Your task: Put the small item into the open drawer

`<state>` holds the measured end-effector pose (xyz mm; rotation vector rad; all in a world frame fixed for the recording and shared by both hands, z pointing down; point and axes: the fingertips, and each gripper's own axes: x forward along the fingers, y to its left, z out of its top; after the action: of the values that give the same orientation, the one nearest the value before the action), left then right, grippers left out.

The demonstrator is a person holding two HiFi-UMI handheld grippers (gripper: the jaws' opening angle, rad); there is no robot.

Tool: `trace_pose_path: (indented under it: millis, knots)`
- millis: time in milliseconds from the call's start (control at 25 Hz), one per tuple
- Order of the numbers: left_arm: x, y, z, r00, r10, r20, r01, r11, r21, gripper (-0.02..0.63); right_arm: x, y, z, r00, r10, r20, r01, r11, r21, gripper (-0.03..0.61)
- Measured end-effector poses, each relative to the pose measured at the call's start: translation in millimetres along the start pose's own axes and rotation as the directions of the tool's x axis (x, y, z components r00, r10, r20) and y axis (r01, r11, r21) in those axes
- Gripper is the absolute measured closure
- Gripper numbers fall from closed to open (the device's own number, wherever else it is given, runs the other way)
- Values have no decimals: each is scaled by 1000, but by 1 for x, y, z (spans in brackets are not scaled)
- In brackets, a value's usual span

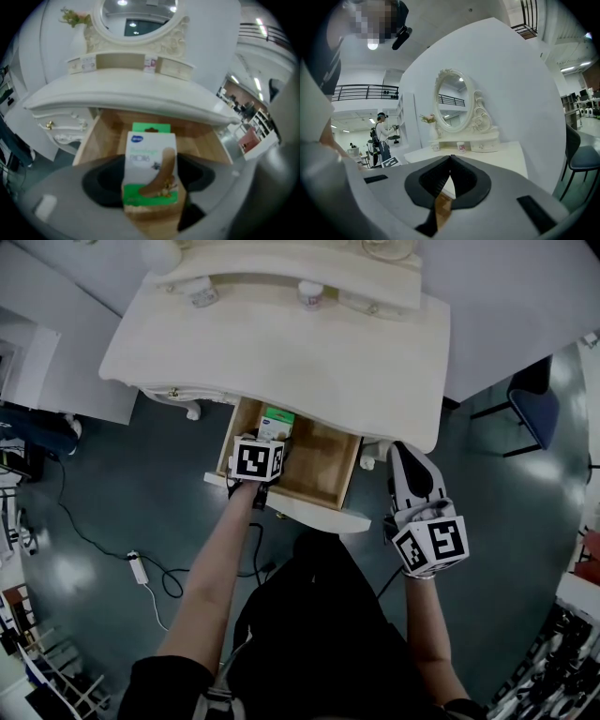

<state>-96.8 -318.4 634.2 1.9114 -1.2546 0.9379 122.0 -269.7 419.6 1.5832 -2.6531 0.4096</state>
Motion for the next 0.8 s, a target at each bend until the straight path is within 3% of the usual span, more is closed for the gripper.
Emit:
trace_pose_path:
  millis: [400, 800]
  knots:
    - [27, 10, -10, 996, -30, -87, 22, 995, -99, 265, -2, -6, -4, 1000, -12, -15, 12, 1000, 3, 581]
    - [53, 8, -27, 979, -35, -203, 19, 997, -77, 265, -3, -12, -8, 999, -25, -26, 25, 1000, 7, 581]
